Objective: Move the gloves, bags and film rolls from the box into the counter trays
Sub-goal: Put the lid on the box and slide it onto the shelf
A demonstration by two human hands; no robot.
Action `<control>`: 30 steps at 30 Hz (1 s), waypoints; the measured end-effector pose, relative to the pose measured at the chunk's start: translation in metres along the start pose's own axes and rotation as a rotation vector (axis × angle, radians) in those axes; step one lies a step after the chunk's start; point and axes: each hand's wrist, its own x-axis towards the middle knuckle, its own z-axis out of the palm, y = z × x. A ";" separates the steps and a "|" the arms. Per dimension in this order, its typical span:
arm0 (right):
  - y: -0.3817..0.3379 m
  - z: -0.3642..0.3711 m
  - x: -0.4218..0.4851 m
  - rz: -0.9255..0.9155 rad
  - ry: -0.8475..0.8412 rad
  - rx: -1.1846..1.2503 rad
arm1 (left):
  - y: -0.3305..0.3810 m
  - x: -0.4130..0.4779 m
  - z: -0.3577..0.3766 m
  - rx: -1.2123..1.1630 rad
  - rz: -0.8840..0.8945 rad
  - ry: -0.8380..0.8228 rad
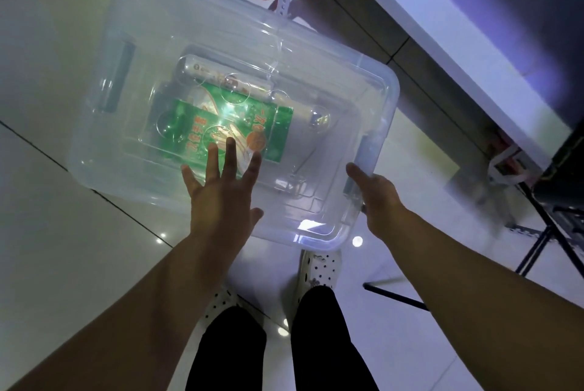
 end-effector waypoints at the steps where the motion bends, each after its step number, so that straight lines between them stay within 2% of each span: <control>1: 0.001 -0.001 -0.002 -0.030 0.014 -0.007 | 0.000 0.000 0.000 -0.005 -0.001 0.002; 4: 0.004 -0.002 -0.002 -0.195 0.179 -0.131 | 0.000 -0.001 -0.002 -0.021 0.005 0.011; 6: 0.005 -0.001 -0.004 -0.256 0.222 -0.214 | 0.000 -0.003 -0.003 -0.027 0.005 0.025; 12: -0.001 -0.006 0.000 -0.373 0.329 -0.416 | 0.005 -0.005 -0.003 0.045 0.019 0.025; 18: -0.014 -0.006 -0.009 -0.367 0.372 -0.487 | 0.010 -0.007 -0.007 0.085 0.063 0.018; 19: -0.015 -0.005 -0.014 -0.416 0.413 -0.507 | 0.007 -0.007 -0.011 0.056 0.073 0.049; 21: -0.020 0.002 -0.026 -0.673 0.480 -0.611 | -0.004 -0.004 -0.027 -0.037 0.052 0.130; 23: -0.028 0.020 -0.038 -0.965 0.422 -0.746 | -0.028 0.003 -0.043 -0.136 -0.046 0.211; 25: -0.037 0.043 -0.047 -1.093 0.292 -0.866 | -0.059 0.016 -0.058 -0.269 -0.207 0.289; 27: -0.043 0.065 -0.051 -1.108 0.201 -0.959 | -0.093 0.033 -0.071 -0.342 -0.345 0.330; 30: -0.044 0.084 -0.052 -1.078 0.185 -0.959 | -0.141 0.052 -0.076 -0.222 -0.369 0.300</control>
